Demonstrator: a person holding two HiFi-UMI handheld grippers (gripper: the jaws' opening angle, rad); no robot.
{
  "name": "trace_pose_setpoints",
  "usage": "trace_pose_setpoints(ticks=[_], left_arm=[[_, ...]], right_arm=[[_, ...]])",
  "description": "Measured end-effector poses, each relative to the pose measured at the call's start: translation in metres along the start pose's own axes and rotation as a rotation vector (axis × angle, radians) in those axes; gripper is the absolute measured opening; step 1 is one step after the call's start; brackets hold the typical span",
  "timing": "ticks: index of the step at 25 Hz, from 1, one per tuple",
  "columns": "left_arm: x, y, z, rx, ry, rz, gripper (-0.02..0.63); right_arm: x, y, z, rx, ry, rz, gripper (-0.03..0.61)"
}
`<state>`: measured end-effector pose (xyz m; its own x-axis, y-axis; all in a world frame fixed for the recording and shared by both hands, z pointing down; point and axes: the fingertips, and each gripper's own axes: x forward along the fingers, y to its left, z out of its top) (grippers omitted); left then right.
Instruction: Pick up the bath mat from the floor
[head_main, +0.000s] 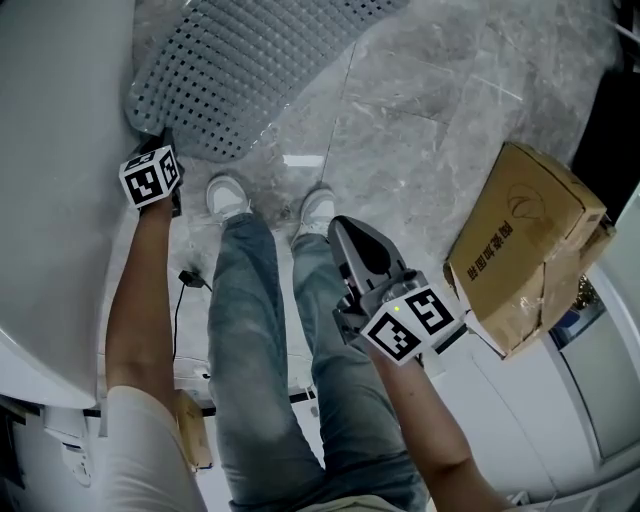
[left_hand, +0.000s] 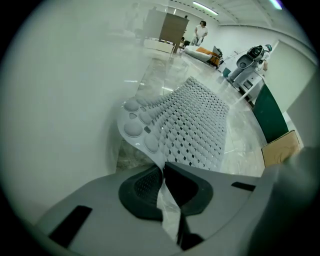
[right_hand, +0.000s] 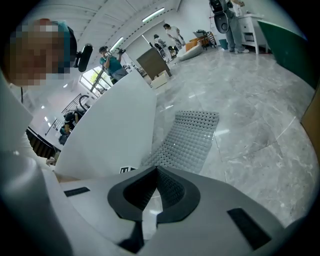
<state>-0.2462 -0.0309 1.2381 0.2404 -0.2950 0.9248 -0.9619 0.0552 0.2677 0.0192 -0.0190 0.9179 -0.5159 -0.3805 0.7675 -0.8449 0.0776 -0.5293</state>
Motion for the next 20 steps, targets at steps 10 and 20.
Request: trace_pose_setpoints(ticks=[10, 20], left_arm=[[-0.054, -0.040, 0.007, 0.013, -0.003, -0.005, 0.032], [-0.128, -0.086, -0.009, 0.051, -0.008, -0.003, 0.032]], right_arm=[[-0.026, 0.011, 0.015, -0.029, -0.007, 0.014, 0.026], [-0.074, 0.019, 0.014, -0.094, 0.011, 0.060, 0.026]])
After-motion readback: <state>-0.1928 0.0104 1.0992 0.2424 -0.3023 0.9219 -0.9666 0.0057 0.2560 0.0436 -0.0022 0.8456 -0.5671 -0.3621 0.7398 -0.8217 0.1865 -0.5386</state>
